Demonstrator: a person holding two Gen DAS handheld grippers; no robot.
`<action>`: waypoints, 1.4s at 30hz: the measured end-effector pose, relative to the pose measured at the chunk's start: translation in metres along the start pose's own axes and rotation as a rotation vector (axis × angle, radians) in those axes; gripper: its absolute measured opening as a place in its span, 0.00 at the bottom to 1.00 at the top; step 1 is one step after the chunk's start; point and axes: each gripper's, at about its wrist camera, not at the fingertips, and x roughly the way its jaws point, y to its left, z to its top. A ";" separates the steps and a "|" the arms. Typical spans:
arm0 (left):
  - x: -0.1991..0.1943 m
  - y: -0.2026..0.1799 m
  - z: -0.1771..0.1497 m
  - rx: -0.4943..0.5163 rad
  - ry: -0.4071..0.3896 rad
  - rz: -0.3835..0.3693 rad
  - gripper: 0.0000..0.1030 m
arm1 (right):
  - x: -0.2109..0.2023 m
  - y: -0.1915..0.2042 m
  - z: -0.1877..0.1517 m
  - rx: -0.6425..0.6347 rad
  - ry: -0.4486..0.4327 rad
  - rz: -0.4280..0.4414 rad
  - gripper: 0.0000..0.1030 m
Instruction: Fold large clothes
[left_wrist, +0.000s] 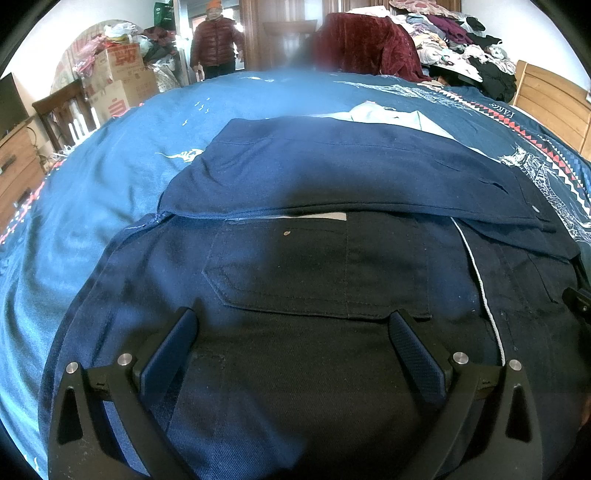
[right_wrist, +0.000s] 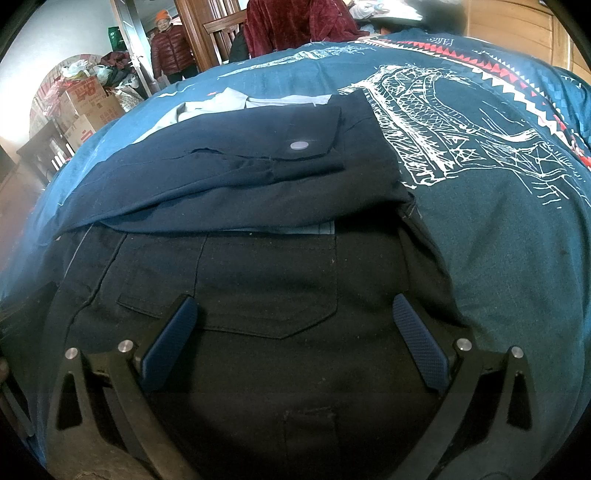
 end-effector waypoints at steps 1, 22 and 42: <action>0.000 0.000 0.000 0.000 0.000 0.000 1.00 | 0.000 0.000 0.000 0.000 0.000 0.000 1.00; 0.000 0.000 -0.001 0.005 0.005 0.007 1.00 | 0.001 0.002 0.001 -0.004 0.007 -0.003 1.00; -0.103 0.194 -0.041 -0.358 -0.043 -0.068 1.00 | -0.089 -0.074 -0.021 0.072 0.159 0.268 1.00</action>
